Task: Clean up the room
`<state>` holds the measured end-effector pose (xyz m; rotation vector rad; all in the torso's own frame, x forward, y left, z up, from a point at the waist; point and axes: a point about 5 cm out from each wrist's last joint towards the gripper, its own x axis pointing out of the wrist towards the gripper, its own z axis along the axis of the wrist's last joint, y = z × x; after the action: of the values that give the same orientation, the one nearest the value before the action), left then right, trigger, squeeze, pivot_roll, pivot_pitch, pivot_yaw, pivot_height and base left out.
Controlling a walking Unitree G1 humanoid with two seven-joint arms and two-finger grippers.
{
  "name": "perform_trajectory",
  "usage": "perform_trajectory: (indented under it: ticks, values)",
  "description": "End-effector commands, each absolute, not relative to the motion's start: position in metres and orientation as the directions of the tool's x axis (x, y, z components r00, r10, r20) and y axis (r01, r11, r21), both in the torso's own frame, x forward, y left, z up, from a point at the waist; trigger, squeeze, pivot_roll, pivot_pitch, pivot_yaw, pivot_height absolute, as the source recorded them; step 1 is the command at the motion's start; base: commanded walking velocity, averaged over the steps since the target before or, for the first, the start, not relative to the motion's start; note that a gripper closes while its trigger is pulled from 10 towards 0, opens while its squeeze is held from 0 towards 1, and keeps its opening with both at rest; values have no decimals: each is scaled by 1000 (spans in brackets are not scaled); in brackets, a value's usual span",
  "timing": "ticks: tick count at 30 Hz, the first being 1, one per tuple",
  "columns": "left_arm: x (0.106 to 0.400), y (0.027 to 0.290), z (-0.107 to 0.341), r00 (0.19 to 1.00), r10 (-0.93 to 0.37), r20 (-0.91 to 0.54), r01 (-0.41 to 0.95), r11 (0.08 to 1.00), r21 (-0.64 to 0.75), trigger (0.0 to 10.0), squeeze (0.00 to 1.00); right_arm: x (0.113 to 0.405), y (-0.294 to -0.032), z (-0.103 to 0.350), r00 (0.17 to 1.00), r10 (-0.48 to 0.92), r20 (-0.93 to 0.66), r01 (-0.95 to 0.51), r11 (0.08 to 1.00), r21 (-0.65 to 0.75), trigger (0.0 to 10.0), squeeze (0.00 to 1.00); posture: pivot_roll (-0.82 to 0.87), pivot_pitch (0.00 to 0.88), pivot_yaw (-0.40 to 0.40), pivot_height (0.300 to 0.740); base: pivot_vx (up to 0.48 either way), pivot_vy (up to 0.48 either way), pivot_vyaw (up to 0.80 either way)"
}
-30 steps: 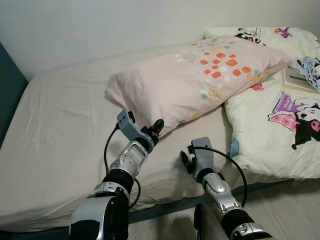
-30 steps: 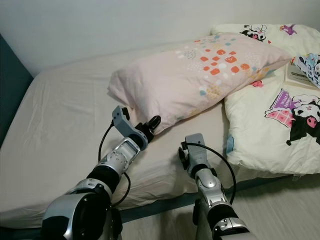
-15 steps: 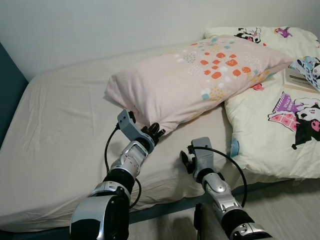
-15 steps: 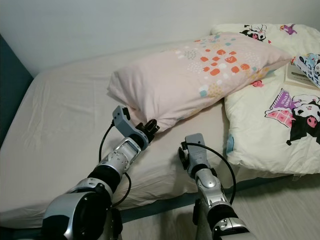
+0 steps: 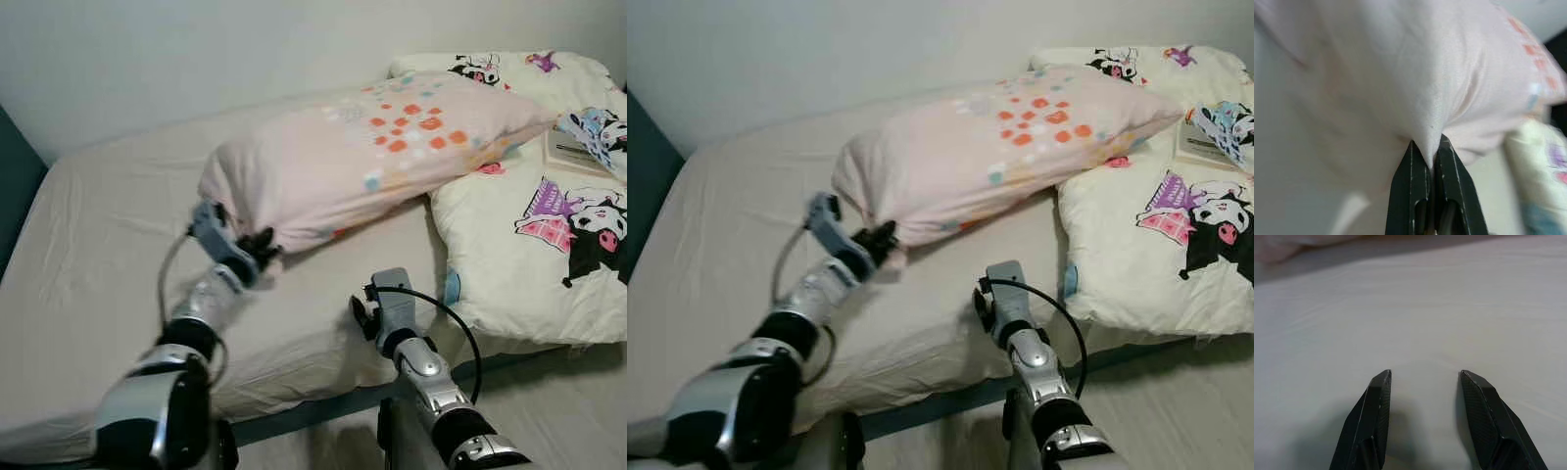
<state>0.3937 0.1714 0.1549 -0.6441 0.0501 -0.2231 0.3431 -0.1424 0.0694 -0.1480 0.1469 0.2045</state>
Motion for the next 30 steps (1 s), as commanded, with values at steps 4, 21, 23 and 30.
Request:
perform_trajectory:
  ticks: [4, 21, 23, 30]
  values:
    - [372, 249, 146, 997, -78, -2, 66, 855, -515, 0, 0, 336, -143, 54, 952, 194, -235, -224, 969, -108, 10000, 0, 36, 144, 39, 542, 0, 0, 0]
    - [237, 298, 109, 790, -569, -229, 434, 782, -447, 0, 0, 339, -130, 57, 945, 233, -228, -260, 961, -96, 10000, 0, 48, 130, 31, 542, 0, 0, 0]
    - [221, 295, 111, 759, -612, -221, 461, 746, -481, 0, 0, 339, -129, 57, 944, 236, -229, -263, 960, -95, 10000, 0, 53, 135, 25, 542, 0, 0, 0]
    - [173, 251, 129, 582, -809, -83, 592, 492, -638, 0, 0, 337, -126, 55, 937, 256, -238, -284, 955, -91, 10000, 0, 68, 139, 15, 542, 0, 0, 0]
